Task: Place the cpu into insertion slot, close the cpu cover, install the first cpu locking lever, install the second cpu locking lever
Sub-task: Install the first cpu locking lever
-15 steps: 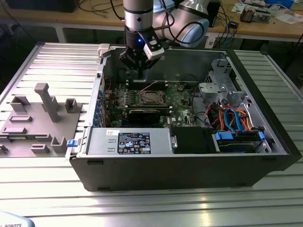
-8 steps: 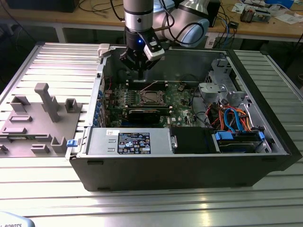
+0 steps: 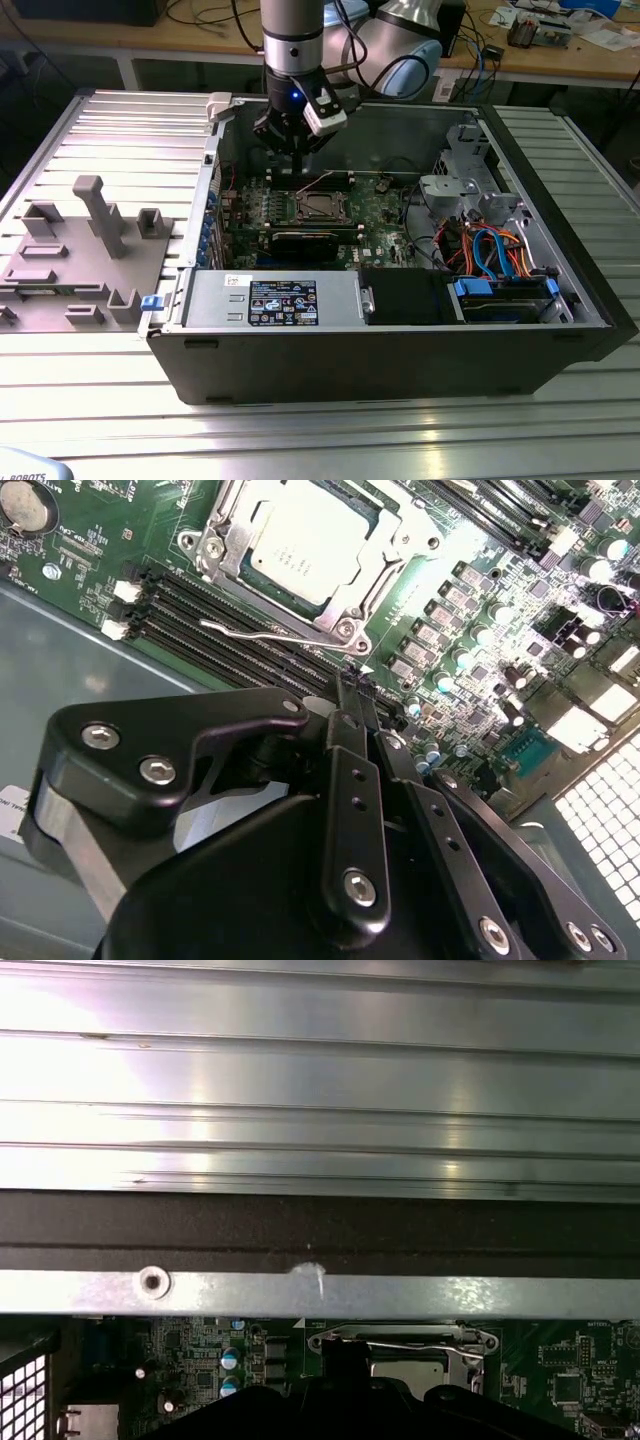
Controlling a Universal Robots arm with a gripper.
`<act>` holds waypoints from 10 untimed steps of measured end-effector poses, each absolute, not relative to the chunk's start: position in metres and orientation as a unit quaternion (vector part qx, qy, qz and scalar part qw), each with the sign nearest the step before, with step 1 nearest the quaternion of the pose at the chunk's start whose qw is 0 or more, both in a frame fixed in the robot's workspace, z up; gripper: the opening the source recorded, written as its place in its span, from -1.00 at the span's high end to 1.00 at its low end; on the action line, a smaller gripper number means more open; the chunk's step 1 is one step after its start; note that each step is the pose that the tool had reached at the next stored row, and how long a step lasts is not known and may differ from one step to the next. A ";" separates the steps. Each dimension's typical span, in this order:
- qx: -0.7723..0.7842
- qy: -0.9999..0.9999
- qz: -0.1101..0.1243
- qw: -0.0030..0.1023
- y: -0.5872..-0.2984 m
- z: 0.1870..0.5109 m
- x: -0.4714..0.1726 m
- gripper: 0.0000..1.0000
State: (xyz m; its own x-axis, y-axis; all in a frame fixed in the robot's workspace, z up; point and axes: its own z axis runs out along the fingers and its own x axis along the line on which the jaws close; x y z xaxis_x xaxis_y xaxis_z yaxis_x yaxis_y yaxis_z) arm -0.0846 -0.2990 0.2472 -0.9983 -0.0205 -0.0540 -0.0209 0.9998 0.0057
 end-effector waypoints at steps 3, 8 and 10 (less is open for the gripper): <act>-0.010 1.000 0.003 0.027 -0.299 0.247 -0.085 0.79; -0.010 1.000 0.003 0.027 -0.299 0.245 -0.085 0.79; -0.010 1.000 0.003 0.027 -0.299 0.245 -0.085 0.79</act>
